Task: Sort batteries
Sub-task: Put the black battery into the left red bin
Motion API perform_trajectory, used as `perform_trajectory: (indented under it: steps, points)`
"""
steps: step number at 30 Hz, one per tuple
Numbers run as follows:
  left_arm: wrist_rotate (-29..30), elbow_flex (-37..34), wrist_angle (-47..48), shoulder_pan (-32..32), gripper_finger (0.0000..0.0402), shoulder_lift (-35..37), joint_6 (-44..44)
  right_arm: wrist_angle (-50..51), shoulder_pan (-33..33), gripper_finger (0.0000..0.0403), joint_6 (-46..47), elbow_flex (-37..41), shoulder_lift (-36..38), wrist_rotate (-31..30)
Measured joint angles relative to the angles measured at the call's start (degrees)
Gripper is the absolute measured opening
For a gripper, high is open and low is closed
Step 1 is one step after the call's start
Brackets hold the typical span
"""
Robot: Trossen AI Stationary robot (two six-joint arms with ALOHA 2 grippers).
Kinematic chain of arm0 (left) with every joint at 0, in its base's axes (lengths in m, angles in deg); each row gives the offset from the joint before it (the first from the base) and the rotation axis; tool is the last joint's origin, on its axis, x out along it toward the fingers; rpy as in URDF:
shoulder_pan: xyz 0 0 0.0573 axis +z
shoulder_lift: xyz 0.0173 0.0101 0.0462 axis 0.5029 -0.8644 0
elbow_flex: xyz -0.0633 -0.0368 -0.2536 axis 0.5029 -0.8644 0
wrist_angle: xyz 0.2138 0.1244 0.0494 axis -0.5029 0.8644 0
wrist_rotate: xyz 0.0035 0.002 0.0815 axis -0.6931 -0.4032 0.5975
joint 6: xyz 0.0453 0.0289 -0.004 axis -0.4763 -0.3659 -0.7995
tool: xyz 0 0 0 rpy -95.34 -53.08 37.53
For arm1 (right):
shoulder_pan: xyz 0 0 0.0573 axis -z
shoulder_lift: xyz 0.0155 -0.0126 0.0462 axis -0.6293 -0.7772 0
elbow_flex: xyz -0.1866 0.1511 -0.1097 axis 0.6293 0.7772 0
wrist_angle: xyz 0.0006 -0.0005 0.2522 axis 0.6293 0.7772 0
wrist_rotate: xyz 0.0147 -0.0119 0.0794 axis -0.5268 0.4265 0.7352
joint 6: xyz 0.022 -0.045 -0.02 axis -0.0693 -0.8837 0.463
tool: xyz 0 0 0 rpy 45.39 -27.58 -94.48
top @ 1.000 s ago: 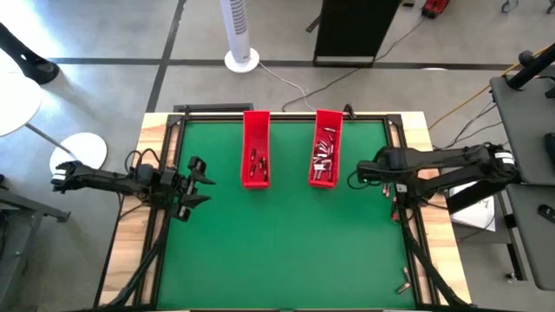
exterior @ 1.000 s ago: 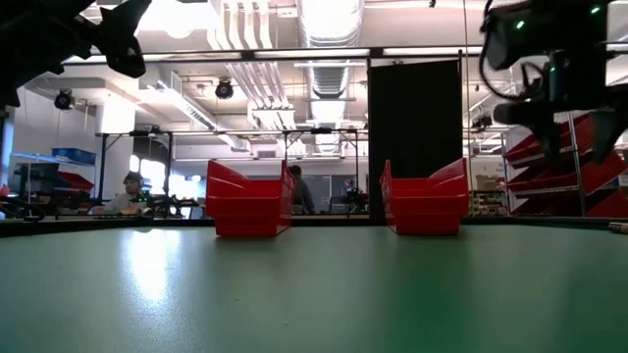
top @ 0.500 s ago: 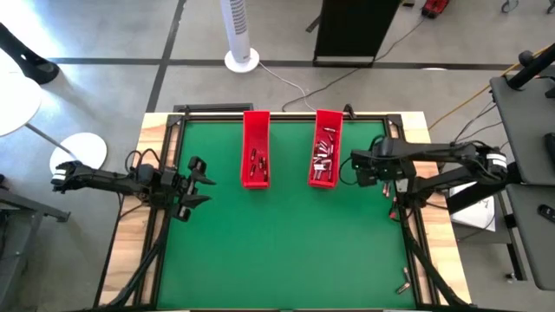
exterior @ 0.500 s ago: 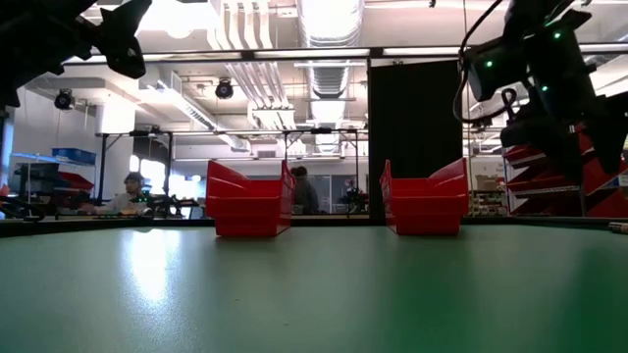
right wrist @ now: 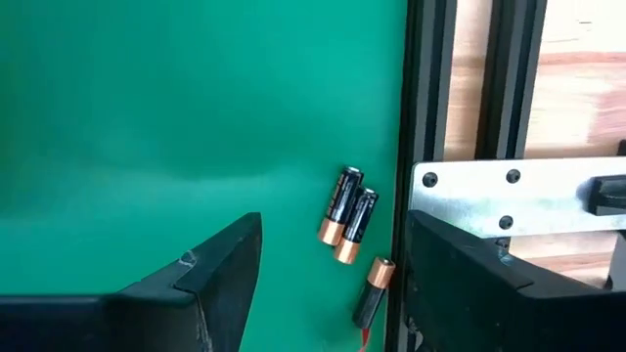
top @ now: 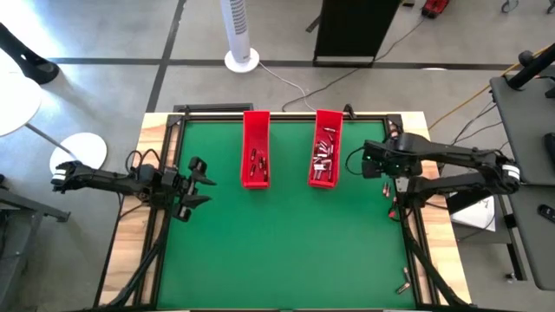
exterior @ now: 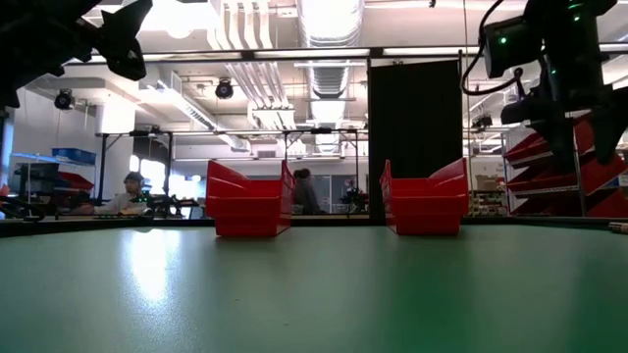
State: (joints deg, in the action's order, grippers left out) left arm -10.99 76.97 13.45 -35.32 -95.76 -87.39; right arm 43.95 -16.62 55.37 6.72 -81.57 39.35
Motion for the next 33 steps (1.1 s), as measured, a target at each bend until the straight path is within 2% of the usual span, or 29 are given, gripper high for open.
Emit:
perform_trajectory:
  steps: [5,12,25,33]
  points:
    - [-0.02,0.01,0.05,0.00,0.0180,0.01,1.02,0.21,0.69,0.0238,0.80,0.00,0.60,-1.27]
    - [-0.02,-0.01,0.01,0.00,0.0180,0.01,1.44,-0.11,2.49,0.0239,-2.14,0.00,-2.64,-1.52]
    - [-0.02,-0.01,0.01,-0.01,0.0180,0.01,1.46,-0.32,9.60,0.0242,-6.35,-0.13,-3.03,-4.14]
    - [-0.02,0.01,0.01,0.00,0.0180,0.01,1.44,-0.16,8.94,0.0233,-6.35,-0.11,-3.02,-2.98]
